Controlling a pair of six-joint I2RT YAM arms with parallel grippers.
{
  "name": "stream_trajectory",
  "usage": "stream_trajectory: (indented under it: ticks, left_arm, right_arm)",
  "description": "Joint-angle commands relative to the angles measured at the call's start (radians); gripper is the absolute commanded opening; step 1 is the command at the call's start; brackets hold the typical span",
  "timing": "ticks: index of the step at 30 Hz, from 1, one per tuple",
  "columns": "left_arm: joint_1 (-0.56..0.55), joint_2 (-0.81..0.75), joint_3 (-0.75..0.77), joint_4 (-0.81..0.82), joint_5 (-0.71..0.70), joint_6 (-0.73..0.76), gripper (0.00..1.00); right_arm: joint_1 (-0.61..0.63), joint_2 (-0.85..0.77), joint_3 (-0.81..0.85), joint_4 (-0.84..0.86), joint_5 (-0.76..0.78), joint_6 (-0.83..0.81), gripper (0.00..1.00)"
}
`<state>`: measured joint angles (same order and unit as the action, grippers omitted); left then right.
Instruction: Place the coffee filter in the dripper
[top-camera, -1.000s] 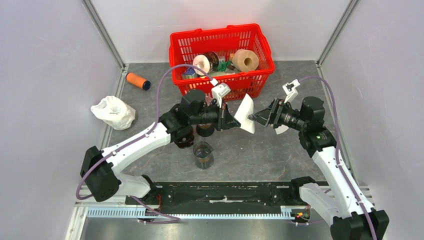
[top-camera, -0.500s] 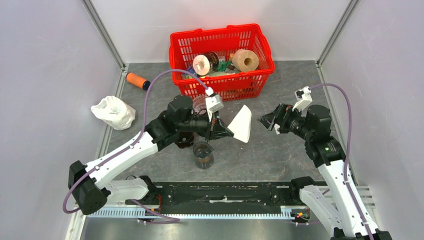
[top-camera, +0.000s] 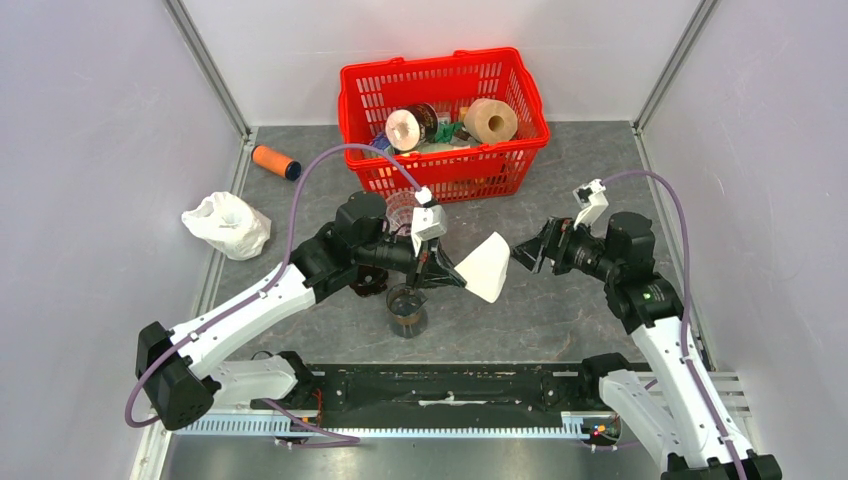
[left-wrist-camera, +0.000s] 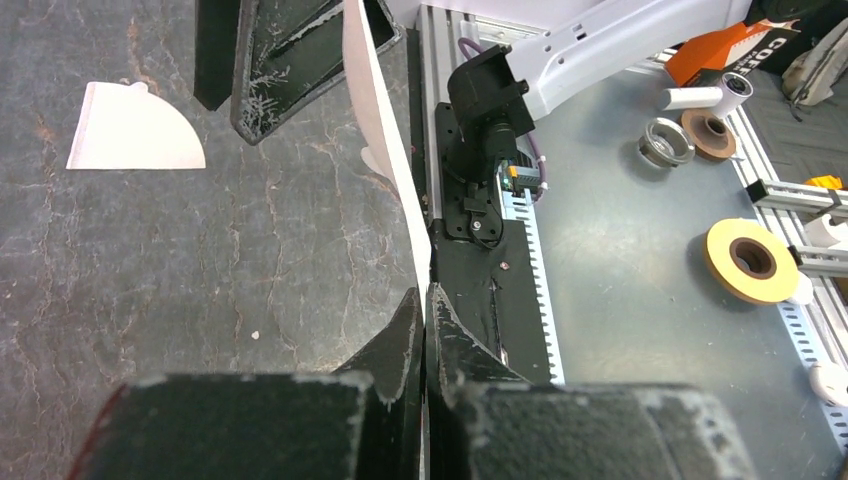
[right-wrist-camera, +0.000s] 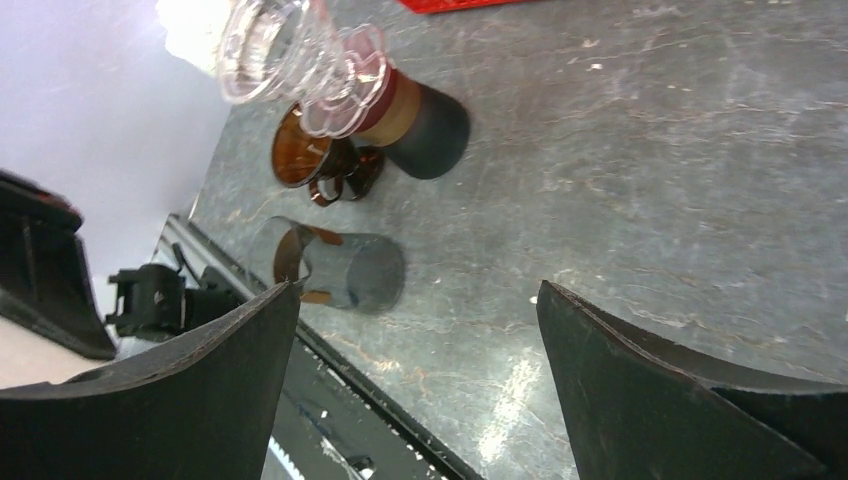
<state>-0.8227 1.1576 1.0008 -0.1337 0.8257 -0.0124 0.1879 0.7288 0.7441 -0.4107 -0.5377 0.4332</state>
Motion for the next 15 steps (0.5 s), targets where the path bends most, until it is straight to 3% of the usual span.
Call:
stream_trajectory:
  ticks: [1, 10, 15]
  left_arm:
    - [-0.005, -0.007, 0.025, 0.002, 0.043, 0.056, 0.02]
    - [-0.006, -0.009, 0.026, 0.008, -0.022, 0.038, 0.02]
    - [-0.006, -0.005, 0.012, 0.063, -0.140, -0.042, 0.02]
  right_arm:
    - [0.005, -0.004, -0.007, 0.073, -0.159, -0.020, 0.97]
    - [0.005, -0.062, -0.038, 0.089, -0.240, -0.011, 0.97]
    - [0.005, -0.079, -0.047, 0.072, -0.214, -0.005, 0.97]
